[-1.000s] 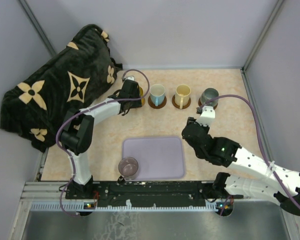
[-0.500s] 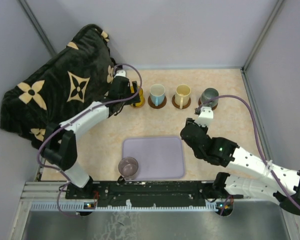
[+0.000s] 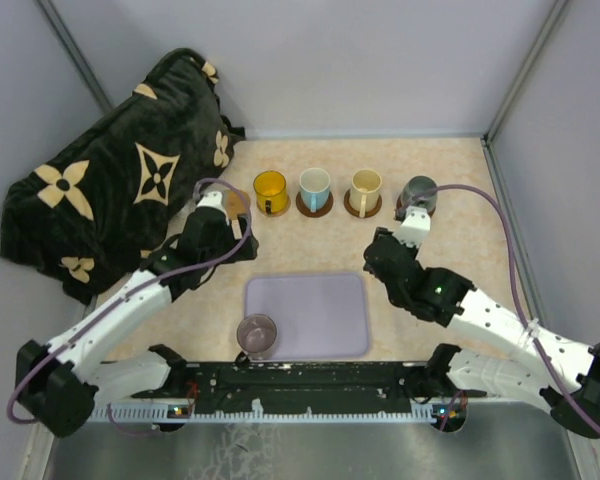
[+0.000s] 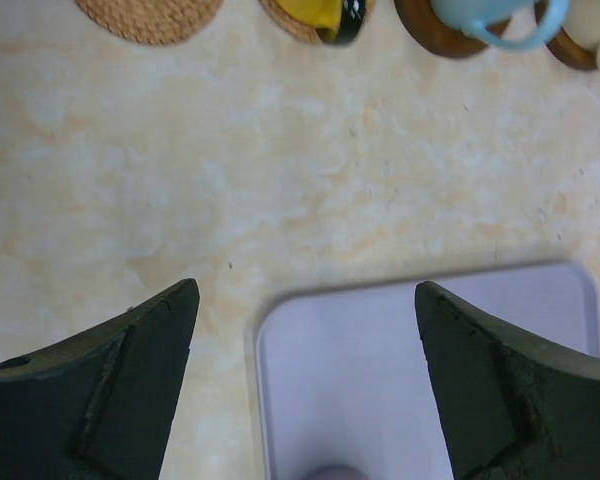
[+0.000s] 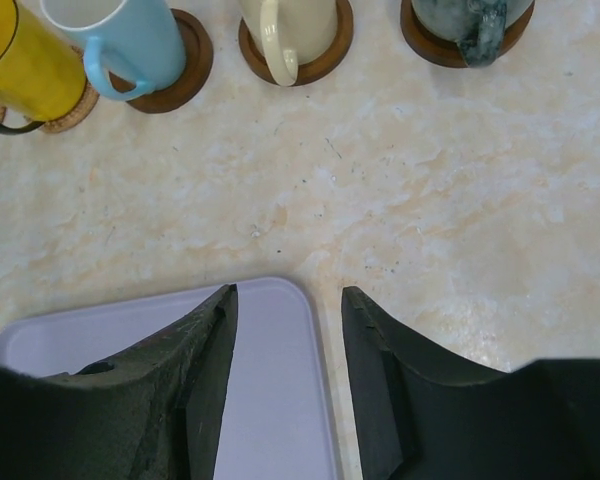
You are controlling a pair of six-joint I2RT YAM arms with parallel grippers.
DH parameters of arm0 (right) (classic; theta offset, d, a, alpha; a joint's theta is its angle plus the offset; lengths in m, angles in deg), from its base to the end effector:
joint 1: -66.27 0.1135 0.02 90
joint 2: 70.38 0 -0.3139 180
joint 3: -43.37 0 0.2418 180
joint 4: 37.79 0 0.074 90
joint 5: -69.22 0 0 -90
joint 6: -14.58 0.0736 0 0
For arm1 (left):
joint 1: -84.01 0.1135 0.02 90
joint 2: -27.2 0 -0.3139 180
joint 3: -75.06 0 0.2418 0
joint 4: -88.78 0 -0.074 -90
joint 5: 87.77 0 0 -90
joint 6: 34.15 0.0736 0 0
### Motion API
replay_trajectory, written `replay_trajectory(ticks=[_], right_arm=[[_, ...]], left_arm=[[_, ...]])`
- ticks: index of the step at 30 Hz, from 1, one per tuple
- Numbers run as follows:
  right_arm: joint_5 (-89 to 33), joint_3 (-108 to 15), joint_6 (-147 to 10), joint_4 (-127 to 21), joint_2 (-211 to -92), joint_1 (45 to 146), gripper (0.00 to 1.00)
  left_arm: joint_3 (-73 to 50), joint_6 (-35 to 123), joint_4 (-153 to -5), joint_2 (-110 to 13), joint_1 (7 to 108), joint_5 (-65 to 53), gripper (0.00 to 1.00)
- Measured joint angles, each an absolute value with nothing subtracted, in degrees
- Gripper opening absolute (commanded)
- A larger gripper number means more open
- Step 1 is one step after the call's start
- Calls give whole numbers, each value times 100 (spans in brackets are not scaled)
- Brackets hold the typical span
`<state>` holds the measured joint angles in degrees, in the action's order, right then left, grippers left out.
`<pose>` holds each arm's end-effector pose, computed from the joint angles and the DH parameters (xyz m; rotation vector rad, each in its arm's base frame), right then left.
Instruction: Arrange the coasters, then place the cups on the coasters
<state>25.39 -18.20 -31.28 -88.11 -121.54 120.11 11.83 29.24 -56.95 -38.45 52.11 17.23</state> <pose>0.1354 0.0953 0.3215 0.2272 2.0215 0.1455 0.2210 -0.1151 0.3026 -0.0436 2.2001 -0.2864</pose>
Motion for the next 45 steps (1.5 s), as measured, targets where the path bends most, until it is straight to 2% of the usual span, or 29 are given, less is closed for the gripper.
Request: replay_trajectory(ticks=[7,11,15,20,32,38,45], right_arm=[[2159,-1754,-3220,-8583,-12440,11642,48],[2030,-1754,-3285,-8419,-12604,11592,48],[1872,-1754,-3303,-8325,-12731,11585,48],[1794,-1754,-3296,-8301,-12737,11585,48],[1693,-1754,-3296,-8297,-12726,11585,48],[1551,-1754,-3294,-8159,-12818,11585,48],[1512,-1754,-3296,-8133,-12783,11585,48]], left_arm=[[1649,2327,-4609,-1876,3670,1894,97],[1627,2128,-4163,-1408,3192,1809,98],[1472,1969,-3374,-1500,3104,1527,97],[1387,1706,-2508,-1683,3085,1146,82],[1441,1490,-1979,-1356,3015,-204,84],[1671,1400,-1652,-1397,3010,-357,83],[2204,1278,-1641,-1404,3010,-314,73]])
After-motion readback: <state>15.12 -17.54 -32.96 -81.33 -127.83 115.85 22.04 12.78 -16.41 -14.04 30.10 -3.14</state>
